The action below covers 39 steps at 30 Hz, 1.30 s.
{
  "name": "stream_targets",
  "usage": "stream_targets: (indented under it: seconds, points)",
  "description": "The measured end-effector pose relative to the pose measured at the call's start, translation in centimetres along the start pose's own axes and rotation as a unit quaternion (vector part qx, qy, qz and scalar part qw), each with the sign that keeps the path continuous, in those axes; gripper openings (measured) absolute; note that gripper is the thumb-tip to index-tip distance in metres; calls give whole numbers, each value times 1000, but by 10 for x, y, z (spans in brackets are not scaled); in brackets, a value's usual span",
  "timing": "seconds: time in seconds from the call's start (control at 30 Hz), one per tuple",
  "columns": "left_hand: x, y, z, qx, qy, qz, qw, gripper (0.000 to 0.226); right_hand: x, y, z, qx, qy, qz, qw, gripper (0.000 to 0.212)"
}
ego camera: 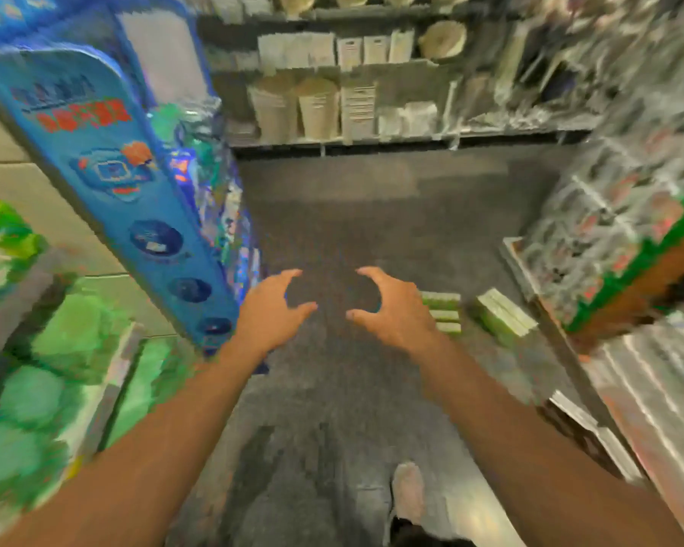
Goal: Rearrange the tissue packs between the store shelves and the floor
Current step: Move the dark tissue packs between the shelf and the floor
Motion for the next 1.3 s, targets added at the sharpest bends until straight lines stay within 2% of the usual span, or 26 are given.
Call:
stream_targets:
  seconds: [0.13, 0.23, 0.33, 0.47, 0.57, 0.73, 0.97, 1.07, 1.2, 1.3]
  points:
    - [-67, 23, 157, -135, 3, -54, 989, 62, 104, 114, 109, -128, -32, 123, 984, 71]
    - [-118, 56, 276, -212, -3, -105, 972, 58, 177, 203, 177, -179, -25, 198, 963, 70]
    - [-172, 87, 388, -250, 3, -167, 954, 64, 245, 283, 247, -261, -27, 237, 935, 71]
    - [-235, 134, 532, -311, 20, -210, 927, 62, 334, 375, 327, -317, -44, 303, 898, 70]
    - [-280, 169, 611, -333, 29, -258, 906, 62, 381, 427, 377, -369, -36, 329, 869, 69]
    - [-342, 156, 670, -334, 11, -297, 894, 66, 411, 430, 457, -419, -51, 312, 851, 70]
    - [-443, 27, 703, -333, -38, -318, 887, 71, 409, 308, 580, -461, -85, 264, 843, 74]
    - [-516, -31, 719, -350, -54, -342, 870, 72, 403, 256, 659, -492, -75, 256, 829, 74]
    - [-648, -81, 721, -367, -128, -394, 833, 76, 369, 208, 788, -531, -54, 218, 817, 74]
    - [-756, -103, 713, -356, -114, -420, 827, 74, 327, 190, 893, -547, -29, 188, 815, 72]
Point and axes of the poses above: each hand's wrist, its own y-axis away from the middle knuckle, its own x-axis out of the back of the hand, z = x × y, the point moved 5 cm from there along -y, towards the middle knuckle, and after that the axes turned 15 degrees about -y, right-handed, at the moved point
